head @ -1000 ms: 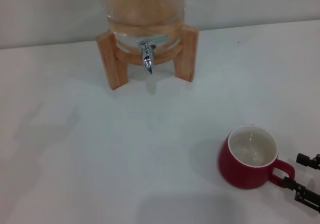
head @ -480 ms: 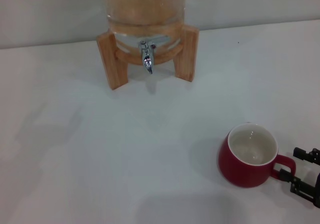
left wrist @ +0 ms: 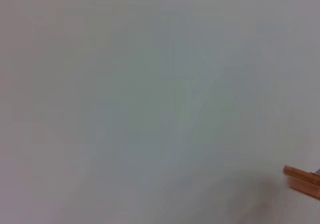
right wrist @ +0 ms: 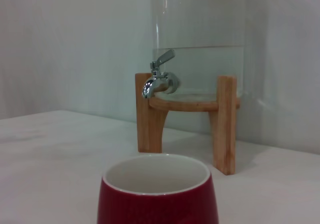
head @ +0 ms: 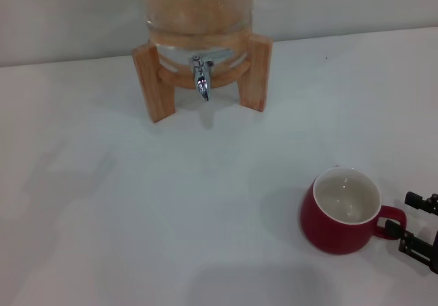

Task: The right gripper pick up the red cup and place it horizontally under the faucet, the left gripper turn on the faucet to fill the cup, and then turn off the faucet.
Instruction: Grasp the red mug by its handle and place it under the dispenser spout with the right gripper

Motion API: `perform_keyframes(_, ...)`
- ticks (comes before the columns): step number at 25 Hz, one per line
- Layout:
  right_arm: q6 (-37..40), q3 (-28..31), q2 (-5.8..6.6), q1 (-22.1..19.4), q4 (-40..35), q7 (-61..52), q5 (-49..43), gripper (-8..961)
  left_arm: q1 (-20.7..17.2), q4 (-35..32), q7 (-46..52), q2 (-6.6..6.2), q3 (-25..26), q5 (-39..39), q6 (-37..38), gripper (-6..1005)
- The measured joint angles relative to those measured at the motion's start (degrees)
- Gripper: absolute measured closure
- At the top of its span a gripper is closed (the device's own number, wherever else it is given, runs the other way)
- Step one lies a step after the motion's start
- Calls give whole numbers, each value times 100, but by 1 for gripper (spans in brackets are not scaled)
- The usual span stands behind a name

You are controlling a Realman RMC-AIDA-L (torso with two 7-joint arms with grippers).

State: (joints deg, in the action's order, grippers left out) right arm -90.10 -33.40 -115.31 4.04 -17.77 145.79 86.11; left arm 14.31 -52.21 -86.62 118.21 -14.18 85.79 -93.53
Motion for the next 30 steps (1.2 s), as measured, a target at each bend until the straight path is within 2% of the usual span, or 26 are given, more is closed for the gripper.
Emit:
perform_keyframes(16,201,0,0,77,121,-8,238,342,22,0,24,0,11,17,-29,200)
perform_keyframes(22,206,-3,2,101,124,-25,239,396,20,0,26,0,12,17,-26,200)
perform_keyframes(30,201,-2,9,119,125,-4,244,418,2,0,5,0,12,17,-25,200)
